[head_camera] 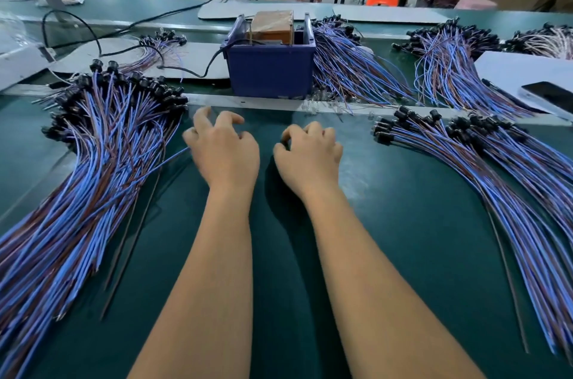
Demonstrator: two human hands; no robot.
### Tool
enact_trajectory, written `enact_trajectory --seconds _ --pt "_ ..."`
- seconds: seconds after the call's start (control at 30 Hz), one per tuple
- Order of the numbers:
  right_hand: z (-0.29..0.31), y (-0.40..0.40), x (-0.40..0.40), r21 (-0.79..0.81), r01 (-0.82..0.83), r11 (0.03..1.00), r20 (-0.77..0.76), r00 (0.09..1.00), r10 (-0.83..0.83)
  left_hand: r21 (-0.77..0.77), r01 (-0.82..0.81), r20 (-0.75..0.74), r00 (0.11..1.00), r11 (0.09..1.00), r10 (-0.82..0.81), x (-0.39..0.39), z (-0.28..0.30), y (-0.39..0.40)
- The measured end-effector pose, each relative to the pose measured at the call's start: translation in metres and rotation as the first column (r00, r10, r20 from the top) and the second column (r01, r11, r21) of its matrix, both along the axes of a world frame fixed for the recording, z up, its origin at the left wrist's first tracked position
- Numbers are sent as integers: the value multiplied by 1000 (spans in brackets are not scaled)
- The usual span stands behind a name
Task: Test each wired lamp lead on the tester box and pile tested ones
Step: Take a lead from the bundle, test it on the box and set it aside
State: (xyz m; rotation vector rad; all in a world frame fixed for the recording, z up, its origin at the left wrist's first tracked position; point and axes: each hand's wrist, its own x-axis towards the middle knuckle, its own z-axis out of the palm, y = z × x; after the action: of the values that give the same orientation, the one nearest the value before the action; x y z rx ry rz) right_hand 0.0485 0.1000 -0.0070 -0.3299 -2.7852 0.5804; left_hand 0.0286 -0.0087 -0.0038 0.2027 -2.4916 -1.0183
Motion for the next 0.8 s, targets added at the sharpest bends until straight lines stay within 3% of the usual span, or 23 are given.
enact_trajectory --seconds 0.07,0.17,0.27,0.3,0.37,0.43,0.5,0.6,0.67,0.73,0.8 --pt "-5 1 -2 23 -10 1000 -10 1000 10 -96 -80 133 987 992 92 -1 1 -4" --pt "-5 15 -4 -178 2 984 -34 999 -8 -126 -83 271 956 989 115 -5 2 -9" --pt "-4 17 -4 -333 -10 943 -76 997 -16 -167 -42 212 974 985 77 -10 -3 -12" --pt "-3 15 -2 -352 -16 936 -89 996 -16 -132 -22 154 987 991 43 -10 -4 -12" --pt "-1 10 3 -390 -42 920 -139 990 -14 100 82 -22 996 992 -81 -8 -2 -7" --pt "3 8 7 -479 -90 873 -199 980 -8 416 300 -229 948 858 -220 -3 7 2" --pt "8 5 10 -703 -191 685 -236 971 28 600 502 -362 865 623 -348 7 20 13" --pt "15 2 11 -960 -251 121 -228 958 174 798 555 -390 774 237 -498 23 31 29" --pt "16 4 11 -973 -183 -143 -215 943 255 836 526 -342 724 158 -599 25 32 31" --pt "15 11 9 -948 -180 -263 -245 939 243 843 532 -323 616 78 -718 22 29 27" --pt "14 16 9 -956 -201 -215 -245 948 201 859 511 -306 507 -5 -806 20 26 22"
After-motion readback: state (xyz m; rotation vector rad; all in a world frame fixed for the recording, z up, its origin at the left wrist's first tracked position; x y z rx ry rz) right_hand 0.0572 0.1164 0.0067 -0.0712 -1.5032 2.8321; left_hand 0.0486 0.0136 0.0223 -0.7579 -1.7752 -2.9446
